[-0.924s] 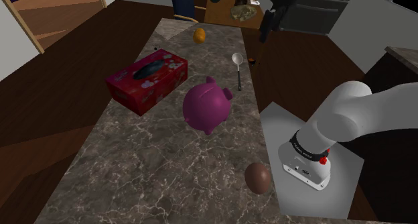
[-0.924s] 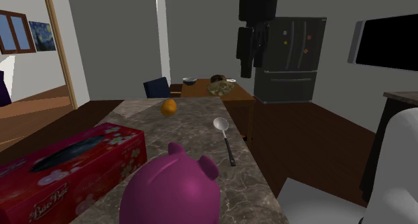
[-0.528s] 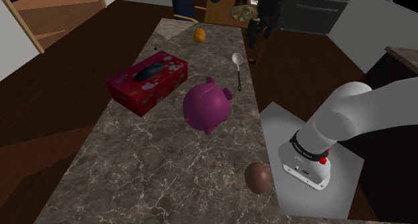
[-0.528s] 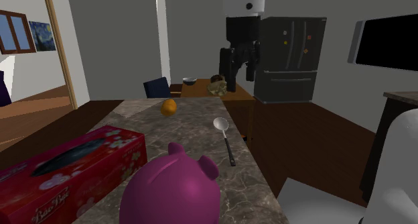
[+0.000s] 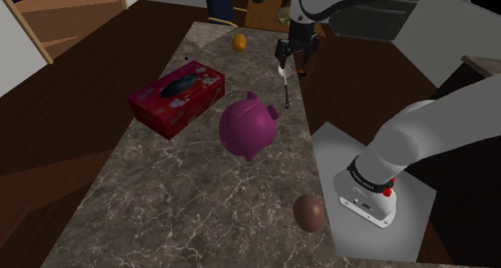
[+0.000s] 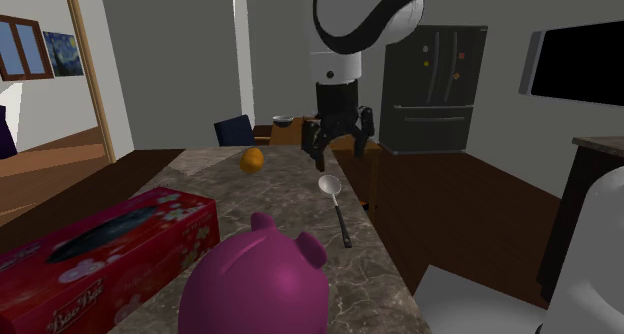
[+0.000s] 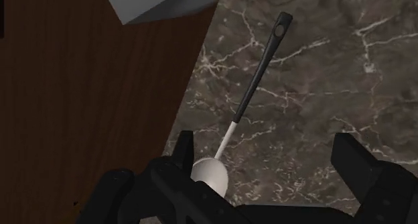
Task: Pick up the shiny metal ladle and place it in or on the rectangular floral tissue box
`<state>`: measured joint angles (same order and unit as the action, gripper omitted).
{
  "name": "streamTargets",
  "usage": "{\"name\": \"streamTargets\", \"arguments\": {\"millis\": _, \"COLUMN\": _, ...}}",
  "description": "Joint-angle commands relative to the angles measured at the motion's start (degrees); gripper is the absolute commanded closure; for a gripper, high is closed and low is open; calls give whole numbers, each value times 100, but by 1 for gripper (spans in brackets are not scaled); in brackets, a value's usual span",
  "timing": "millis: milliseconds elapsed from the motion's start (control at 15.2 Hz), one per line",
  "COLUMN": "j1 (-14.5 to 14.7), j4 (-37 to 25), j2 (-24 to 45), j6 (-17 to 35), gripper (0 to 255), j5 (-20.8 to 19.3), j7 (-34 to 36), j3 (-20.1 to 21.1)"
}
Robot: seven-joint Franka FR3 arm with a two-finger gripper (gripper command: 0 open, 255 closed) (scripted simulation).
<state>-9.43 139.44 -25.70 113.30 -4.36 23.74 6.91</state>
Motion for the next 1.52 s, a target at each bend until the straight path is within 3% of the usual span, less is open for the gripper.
{"name": "streamTargets", "arguments": {"millis": 0, "j1": -179, "j4": -27, "j2": 421, "j6": 342, "gripper": 0, "j5": -22, "j7": 473, "j3": 17}}
{"name": "streamTargets", "arguments": {"millis": 396, "j1": -613, "j4": -181, "j2": 1563, "j6": 1164, "gripper": 0, "j5": -103, "j7": 1807, "j3": -16}}
{"name": "streamTargets", "arguments": {"millis": 924, "j1": -655, "j4": 106, "j2": 1923, "j6": 1804, "gripper": 0, "j5": -211, "j7": 1903, "j3": -39}}
{"name": "streamTargets", "arguments": {"millis": 1452, "j1": -655, "j4": 106, "j2": 1922, "j6": 1802, "gripper": 0, "j5": -211, "j7": 1903, "j3": -39}}
